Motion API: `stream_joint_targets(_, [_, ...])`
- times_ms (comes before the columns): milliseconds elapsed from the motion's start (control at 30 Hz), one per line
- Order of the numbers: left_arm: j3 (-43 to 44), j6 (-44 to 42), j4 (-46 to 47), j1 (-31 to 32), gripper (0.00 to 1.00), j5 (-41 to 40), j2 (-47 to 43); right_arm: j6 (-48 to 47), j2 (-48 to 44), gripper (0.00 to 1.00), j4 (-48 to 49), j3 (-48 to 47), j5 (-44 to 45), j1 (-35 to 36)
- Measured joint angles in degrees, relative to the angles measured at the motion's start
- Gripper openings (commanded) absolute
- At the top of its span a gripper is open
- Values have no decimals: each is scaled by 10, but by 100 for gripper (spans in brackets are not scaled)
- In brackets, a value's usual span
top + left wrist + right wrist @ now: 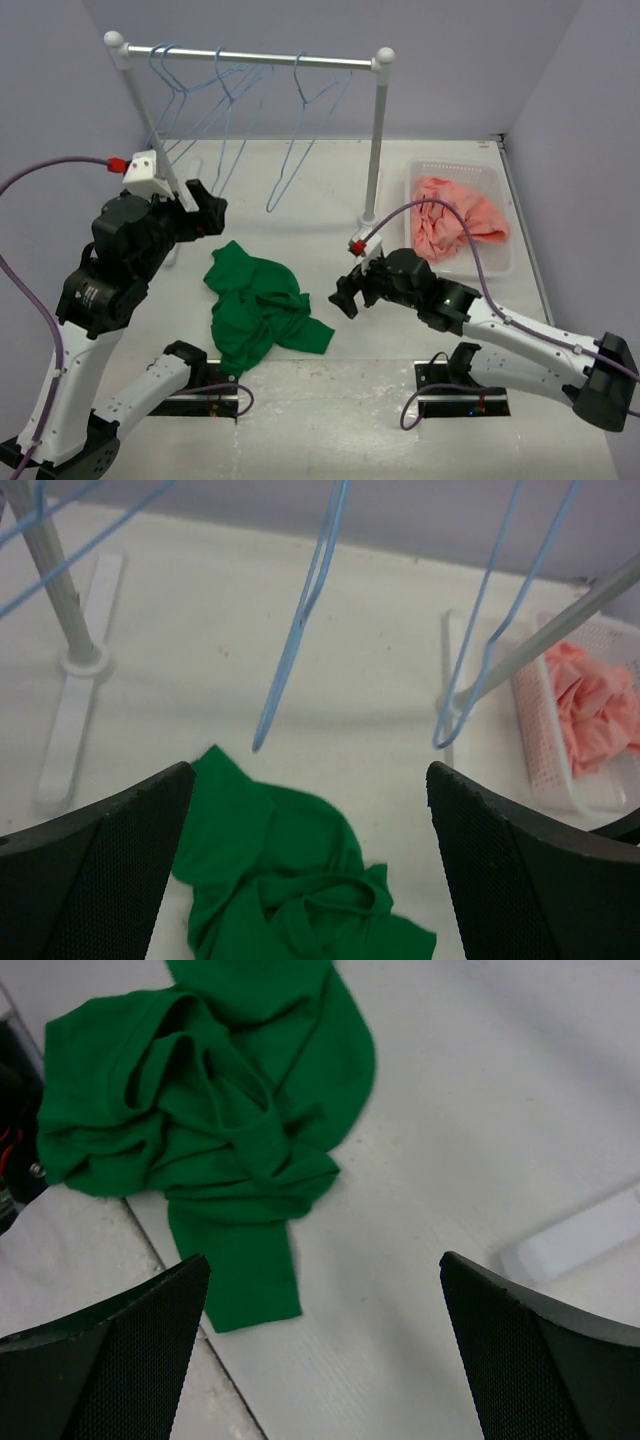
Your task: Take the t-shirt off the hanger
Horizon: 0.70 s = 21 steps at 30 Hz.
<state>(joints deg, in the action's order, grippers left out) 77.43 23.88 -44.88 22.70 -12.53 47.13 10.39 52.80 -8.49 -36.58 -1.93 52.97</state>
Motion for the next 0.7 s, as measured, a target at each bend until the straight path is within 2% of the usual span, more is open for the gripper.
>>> stream_joint_targets(133, [-45,21,-72,0,100,3,-37,-11,105,99,31,-35,-8,87])
stream_joint_targets(333, [-51,38,-108,0,100,3,-73,-35,322,99,89,-178,-11,191])
stream_joint_targets(533, [-51,40,-115,0,100,3,-81,-35,512,99,115,-314,-6,222])
stream_joint_targets(700, [-52,40,-122,0,100,2,-82,-27,595,99,98,-337,54,221])
